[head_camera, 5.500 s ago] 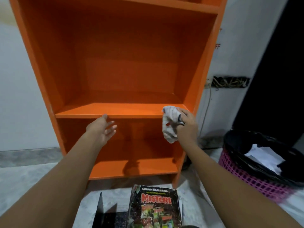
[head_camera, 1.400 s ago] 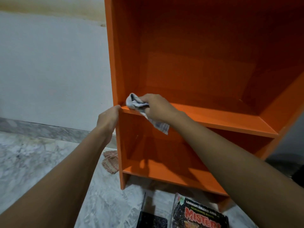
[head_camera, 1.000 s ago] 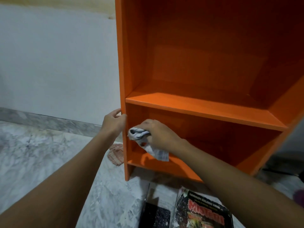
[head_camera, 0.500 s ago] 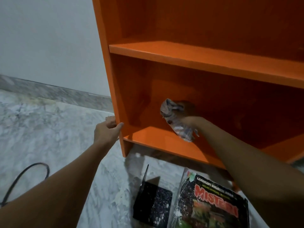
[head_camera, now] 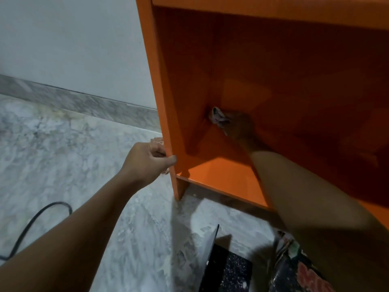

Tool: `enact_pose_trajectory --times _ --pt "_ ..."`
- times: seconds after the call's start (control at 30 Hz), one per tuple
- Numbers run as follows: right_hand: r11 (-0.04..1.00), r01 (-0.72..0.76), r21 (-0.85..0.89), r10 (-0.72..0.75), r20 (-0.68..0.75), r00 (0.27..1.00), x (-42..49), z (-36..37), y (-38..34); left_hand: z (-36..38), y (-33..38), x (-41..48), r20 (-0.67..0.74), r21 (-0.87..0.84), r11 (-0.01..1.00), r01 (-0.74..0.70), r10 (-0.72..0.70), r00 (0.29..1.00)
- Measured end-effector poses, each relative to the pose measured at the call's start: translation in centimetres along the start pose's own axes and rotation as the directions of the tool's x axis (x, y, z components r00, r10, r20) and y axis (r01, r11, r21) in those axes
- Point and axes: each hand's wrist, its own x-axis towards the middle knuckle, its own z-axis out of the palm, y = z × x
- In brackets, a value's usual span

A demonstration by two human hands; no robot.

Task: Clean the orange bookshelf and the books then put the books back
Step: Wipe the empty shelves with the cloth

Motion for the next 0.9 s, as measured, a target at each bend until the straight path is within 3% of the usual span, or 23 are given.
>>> enact_pose_trajectory --times 0.17,0.4,0.47,0.53,0.6,0.63,0.67,0.73,0.8,0.9 --pt "0.937 0.207 -0.283 -0.187 0.096 0.978 -1.6 0.7 -0.7 0.0 -0.2 0.2 0.006 -0.023 1.0 -0.006 0.006 1.0" --pt "0.929 0.325 -0.18 -0.25 0.342 0.906 -8.5 2.0 -1.4 0.3 -0.1 -0.4 -0.012 -0.039 0.999 -0.014 0.013 1.0" --pt "0.856 0.475 -0.204 -0.36 0.424 0.831 -11.2 1.9 -2.4 0.4 0.1 -0.6 -0.021 -0.027 1.0 -0.015 0.014 1.0" --pt "0.789 0.6 -0.133 -0.43 0.578 0.694 -14.0 1.6 -4.3 0.5 0.3 -0.8 -0.032 -0.01 1.0 -0.002 0.002 0.999" --pt "0.746 0.666 -0.022 -0.44 0.733 0.518 -16.3 1.4 -5.8 0.8 0.5 -1.0 -0.071 -0.007 1.0 0.008 -0.008 0.997" --pt "0.76 0.65 0.008 -0.439 0.744 0.504 -17.0 1.2 -6.3 1.0 0.5 -1.1 -0.1 -0.002 1.0 0.025 -0.025 0.995" --pt "0.792 0.609 0.044 -0.455 0.708 0.54 -17.5 0.3 -6.5 1.4 0.5 -1.2 -0.136 0.003 0.998 0.058 -0.057 0.989" --pt "0.874 0.477 0.091 -0.438 0.569 0.696 -17.1 -2.5 -6.6 2.8 0.0 -1.4 -0.245 0.047 0.977 0.208 -0.191 0.951" --pt "0.933 0.351 0.085 -0.35 0.449 0.822 -14.9 -5.7 -5.7 4.4 -0.6 -2.1 -0.356 0.065 0.91 0.409 -0.362 0.862" --pt "0.952 0.304 0.037 -0.298 0.343 0.891 -11.1 -9.5 -3.6 6.9 -1.4 -3.3 -0.279 -0.115 0.824 0.554 -0.562 0.778"
